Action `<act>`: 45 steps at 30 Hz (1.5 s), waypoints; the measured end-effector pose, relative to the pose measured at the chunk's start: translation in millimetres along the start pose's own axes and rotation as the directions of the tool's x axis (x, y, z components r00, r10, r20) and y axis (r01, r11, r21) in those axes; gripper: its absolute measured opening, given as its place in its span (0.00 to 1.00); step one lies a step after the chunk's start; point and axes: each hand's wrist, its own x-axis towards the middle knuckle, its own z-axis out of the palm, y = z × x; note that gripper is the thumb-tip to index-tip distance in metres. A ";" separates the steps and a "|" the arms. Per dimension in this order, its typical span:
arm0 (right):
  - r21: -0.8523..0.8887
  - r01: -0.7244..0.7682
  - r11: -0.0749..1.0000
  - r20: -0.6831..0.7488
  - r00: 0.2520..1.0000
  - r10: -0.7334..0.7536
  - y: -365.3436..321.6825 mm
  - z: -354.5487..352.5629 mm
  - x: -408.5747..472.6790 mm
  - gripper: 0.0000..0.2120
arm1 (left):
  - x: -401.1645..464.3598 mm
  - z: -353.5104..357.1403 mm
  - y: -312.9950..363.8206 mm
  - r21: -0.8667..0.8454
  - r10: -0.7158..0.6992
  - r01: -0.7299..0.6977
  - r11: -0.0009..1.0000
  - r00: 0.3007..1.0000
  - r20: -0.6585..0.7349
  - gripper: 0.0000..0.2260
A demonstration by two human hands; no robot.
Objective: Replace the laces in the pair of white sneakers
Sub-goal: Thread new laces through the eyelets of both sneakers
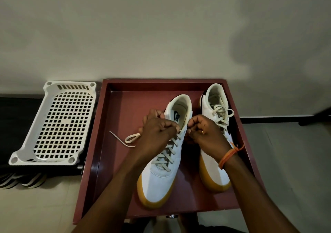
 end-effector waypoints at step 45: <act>-0.151 0.071 0.986 -0.124 0.988 -0.090 -22.4 6.2 -13.4 0.06 | 2.2 -9.7 -2.3 0.297 0.067 -0.080 0.951 0.996 0.053 0.10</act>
